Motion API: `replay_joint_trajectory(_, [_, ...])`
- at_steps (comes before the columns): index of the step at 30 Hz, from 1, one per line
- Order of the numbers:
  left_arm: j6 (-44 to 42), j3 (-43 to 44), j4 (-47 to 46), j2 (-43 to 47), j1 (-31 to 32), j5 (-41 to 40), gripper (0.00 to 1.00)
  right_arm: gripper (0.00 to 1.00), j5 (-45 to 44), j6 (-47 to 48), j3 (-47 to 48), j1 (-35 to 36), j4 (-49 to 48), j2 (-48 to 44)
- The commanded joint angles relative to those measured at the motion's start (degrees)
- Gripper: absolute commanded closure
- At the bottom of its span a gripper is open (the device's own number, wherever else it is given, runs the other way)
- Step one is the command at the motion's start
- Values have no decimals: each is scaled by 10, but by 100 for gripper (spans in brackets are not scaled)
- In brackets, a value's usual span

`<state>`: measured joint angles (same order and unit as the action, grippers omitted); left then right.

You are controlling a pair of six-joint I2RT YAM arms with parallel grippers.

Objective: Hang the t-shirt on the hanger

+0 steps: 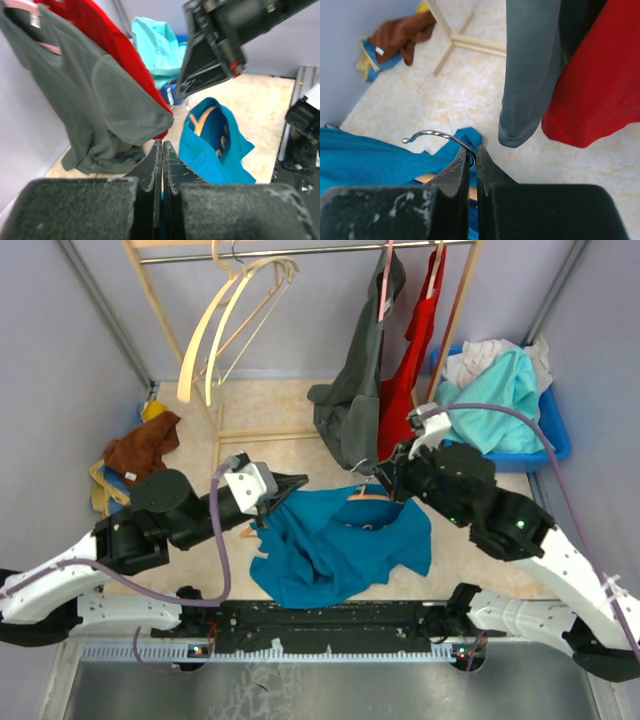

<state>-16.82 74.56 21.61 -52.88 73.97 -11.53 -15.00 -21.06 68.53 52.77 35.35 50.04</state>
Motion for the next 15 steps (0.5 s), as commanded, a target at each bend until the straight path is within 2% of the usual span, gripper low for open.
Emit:
replay_joint_trajectory(1, [-13, 39, -5, 18, 4, -71, 100, 100, -14, 26, 95, 4, 33, -25])
replay_joint_trajectory(8, [-27, 95, 8, 13, 4, -97, 100, 100, -22, 50, 213, 5, 113, 3])
replay_joint_trajectory(15, [-32, 128, 12, 2, 4, -94, 100, 100, -52, 58, 266, 4, 150, 28])
